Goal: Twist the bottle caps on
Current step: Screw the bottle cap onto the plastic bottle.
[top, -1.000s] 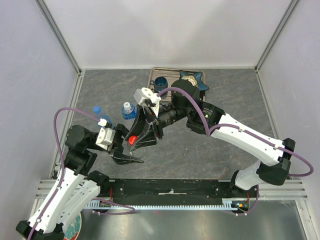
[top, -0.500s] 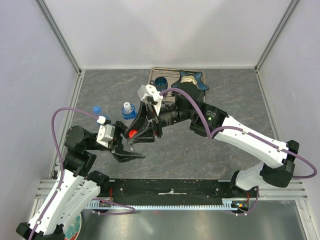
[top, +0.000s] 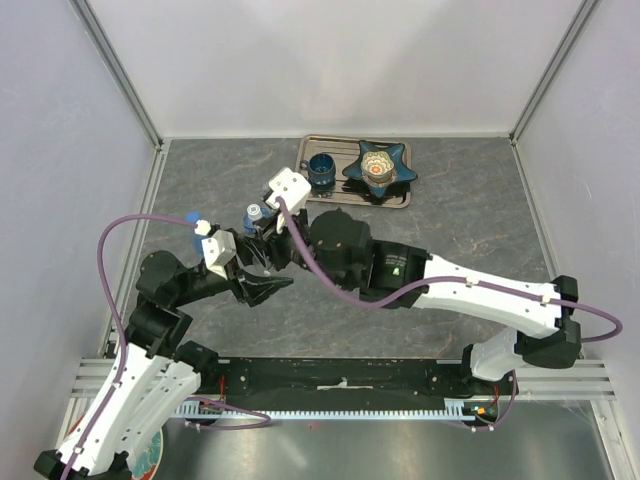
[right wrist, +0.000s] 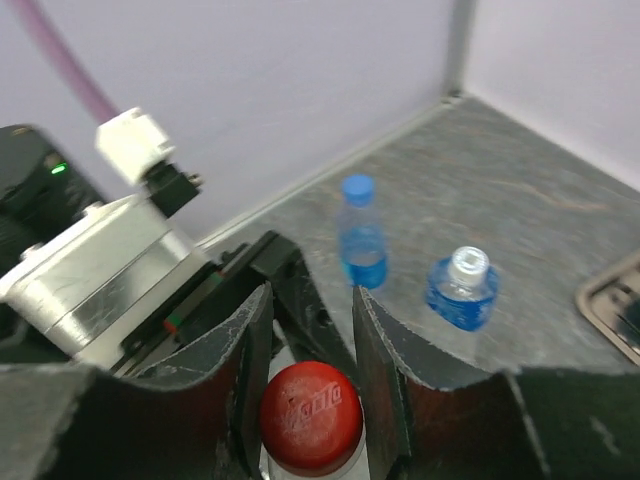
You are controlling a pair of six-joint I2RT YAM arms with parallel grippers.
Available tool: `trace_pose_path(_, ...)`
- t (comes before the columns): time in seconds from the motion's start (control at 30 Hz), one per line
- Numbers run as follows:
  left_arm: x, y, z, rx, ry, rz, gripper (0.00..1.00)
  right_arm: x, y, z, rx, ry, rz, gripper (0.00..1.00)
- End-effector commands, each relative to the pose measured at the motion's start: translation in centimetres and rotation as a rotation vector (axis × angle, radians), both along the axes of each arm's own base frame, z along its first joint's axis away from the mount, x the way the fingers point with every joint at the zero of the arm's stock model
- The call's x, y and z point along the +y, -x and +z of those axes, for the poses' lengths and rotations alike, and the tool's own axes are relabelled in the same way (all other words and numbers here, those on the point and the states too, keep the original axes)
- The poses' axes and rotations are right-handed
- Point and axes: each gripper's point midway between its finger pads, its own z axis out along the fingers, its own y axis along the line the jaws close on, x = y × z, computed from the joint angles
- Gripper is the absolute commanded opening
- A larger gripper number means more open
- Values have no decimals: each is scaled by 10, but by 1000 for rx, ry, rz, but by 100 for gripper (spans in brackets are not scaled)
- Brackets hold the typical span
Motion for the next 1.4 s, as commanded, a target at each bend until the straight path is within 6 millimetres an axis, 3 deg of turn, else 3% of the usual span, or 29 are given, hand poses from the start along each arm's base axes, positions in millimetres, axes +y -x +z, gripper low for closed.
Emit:
trace_pose_path(0.0, 23, -33, 45, -158, 83, 235, 2, -30, -22, -74, 9, 250, -371, 0)
trace_pose_path(0.1, 27, -38, 45, -144, 93, 271, 2, -45, -27, -74, -23, 247, -521, 0)
trace_pose_path(0.27, 32, -46, 44, -127, 102, 323, 2, -43, -20, -71, -66, 266, -601, 0)
trace_pose_path(0.37, 32, -46, 41, -109, 101, 315, 2, -33, -18, -59, -70, 250, -579, 24)
trace_pose_path(0.4, 31, -45, 38, -101, 101, 309, 2, -30, -17, -45, -67, 221, -569, 39)
trace_pose_path(0.5, 27, -39, 37, -95, 99, 268, 2, -18, -11, -20, -64, 171, -498, 62)
trace_pose_path(0.6, 21, -30, 36, -97, 94, 210, 2, -15, -3, 8, -65, 114, -404, 78)
trace_pose_path(0.7, 18, -26, 32, -90, 87, 178, 2, -20, 5, 32, -34, 40, -277, 86)
trace_pose_path(0.77, 17, -24, 29, -84, 82, 161, 2, -24, 19, 48, -18, -6, -153, 89)
trace_pose_path(0.87, 15, -21, 28, -84, 85, 139, 2, -40, 24, 67, 18, -70, -27, 92)
trace_pose_path(1.07, 8, -8, 33, -91, 97, 50, 2, -67, 46, 75, 9, -85, 337, 96)
trace_pose_path(1.1, 4, 2, 34, -98, 92, -9, 2, -72, 41, 75, -7, -83, 347, 97)
trace_pose_path(1.13, 1, 8, 33, -99, 90, -51, 2, -77, 55, 78, -31, -88, 434, 96)
trace_pose_path(1.37, -5, 69, 36, -148, 33, -400, 2, -79, 70, 82, -128, -135, 648, 93)
